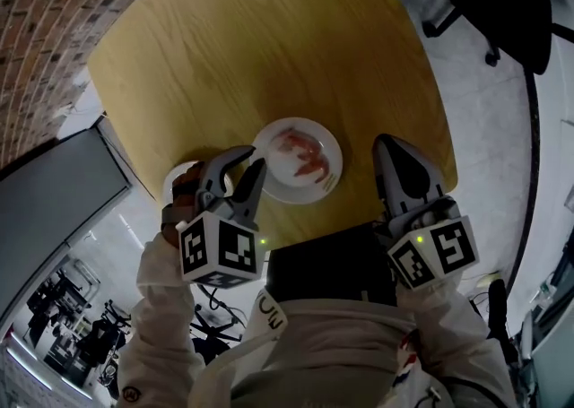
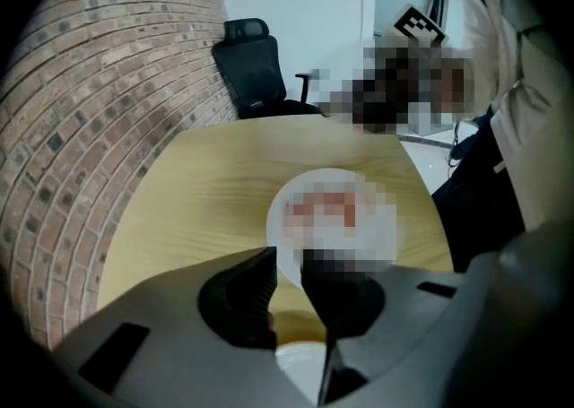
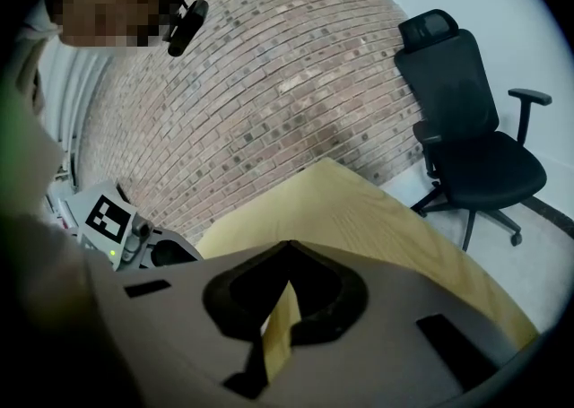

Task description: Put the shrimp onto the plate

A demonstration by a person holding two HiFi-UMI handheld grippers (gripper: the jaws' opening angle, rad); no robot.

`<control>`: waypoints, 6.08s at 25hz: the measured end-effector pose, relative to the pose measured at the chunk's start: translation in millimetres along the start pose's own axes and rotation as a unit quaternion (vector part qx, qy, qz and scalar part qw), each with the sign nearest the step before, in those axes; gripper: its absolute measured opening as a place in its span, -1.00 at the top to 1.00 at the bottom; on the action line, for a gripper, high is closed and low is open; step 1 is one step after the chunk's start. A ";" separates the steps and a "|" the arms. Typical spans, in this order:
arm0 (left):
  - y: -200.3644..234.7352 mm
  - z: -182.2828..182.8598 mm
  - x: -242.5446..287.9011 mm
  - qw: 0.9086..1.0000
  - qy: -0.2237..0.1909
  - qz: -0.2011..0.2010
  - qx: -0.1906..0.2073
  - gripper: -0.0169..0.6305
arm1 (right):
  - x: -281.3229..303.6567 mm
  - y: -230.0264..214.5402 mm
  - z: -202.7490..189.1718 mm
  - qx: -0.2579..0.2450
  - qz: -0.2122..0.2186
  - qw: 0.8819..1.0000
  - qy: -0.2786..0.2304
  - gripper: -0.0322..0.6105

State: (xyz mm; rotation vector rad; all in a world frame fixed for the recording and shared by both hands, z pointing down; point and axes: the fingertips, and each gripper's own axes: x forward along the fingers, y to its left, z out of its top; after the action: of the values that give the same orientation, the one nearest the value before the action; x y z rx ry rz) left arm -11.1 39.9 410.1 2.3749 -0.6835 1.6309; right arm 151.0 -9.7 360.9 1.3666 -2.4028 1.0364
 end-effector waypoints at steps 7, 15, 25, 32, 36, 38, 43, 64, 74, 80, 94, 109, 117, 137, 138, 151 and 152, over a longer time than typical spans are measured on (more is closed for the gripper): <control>4.6 -45.0 -20.4 0.998 0.004 0.018 -0.056 0.65 | 22.5 39.9 -12.6 -0.019 0.033 0.999 0.022 0.82; 7.1 -118.3 -47.3 0.990 0.020 0.050 -0.130 0.54 | 48.3 92.1 -31.3 -0.045 0.081 0.994 0.050 0.82; 7.3 -179.0 -59.4 0.983 0.025 0.064 -0.168 0.44 | 62.6 136.5 -56.8 -0.066 0.104 0.990 0.071 0.82; 8.1 -187.3 -57.6 0.983 0.019 0.061 -0.172 0.44 | 65.8 149.7 -57.1 -0.072 0.102 0.989 0.073 0.82; 6.4 -190.1 -51.8 0.984 0.016 0.051 -0.172 0.44 | 68.3 156.3 -61.9 -0.071 0.098 0.990 0.073 0.82; 6.8 -189.7 -49.8 0.983 0.012 0.047 -0.179 0.44 | 67.9 157.7 -63.9 -0.070 0.097 0.990 0.074 0.82; 11.6 -186.2 -47.6 0.974 -0.009 0.027 -0.226 0.44 | 72.9 159.5 -65.9 -0.062 0.094 0.991 0.078 0.82; 6.2 -193.3 -31.8 0.969 0.020 0.007 -0.248 0.44 | 80.0 152.9 -64.4 -0.057 0.092 0.991 0.076 0.82; -0.5 -186.3 -32.7 0.969 0.018 0.001 -0.247 0.44 | 72.7 147.9 -65.2 -0.054 0.091 0.991 0.076 0.82; -6.2 -177.8 -32.4 0.971 0.018 0.001 -0.240 0.47 | 63.9 138.7 -65.2 -0.044 0.089 0.992 0.076 0.82; 3.1 -180.6 -39.1 0.971 0.011 -0.001 -0.238 0.48 | 67.4 143.9 -61.6 -0.040 0.083 0.993 0.072 0.82; 3.6 -127.3 -37.7 0.981 -0.020 -0.017 -0.194 0.48 | 45.5 110.2 -46.2 -0.019 0.049 0.998 0.045 0.82; 1.6 -95.9 -30.5 0.986 -0.029 -0.036 -0.160 0.48 | 29.6 91.4 -37.2 -0.004 0.023 0.999 0.027 0.83; -17.6 -33.6 -3.7 0.994 -0.034 -0.080 -0.070 0.48 | -5.3 40.8 -33.4 0.041 -0.032 0.999 -0.007 0.83; -19.0 -32.2 -1.8 0.994 -0.033 -0.082 -0.066 0.48 | -6.5 38.7 -33.4 0.043 -0.033 0.998 -0.009 0.82; -32.3 -18.6 17.7 0.993 0.009 -0.114 -0.034 0.48 | -21.7 10.5 -32.3 0.061 -0.056 0.996 -0.018 0.82; -32.7 -18.2 18.6 0.993 0.012 -0.115 -0.033 0.48 | -22.7 8.8 -32.8 0.062 -0.057 0.996 -0.018 0.82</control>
State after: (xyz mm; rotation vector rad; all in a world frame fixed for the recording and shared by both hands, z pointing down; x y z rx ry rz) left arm -5.7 70.9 437.6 2.2857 -0.4334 1.5135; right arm 151.0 30.2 370.1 1.5562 -2.2875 1.1576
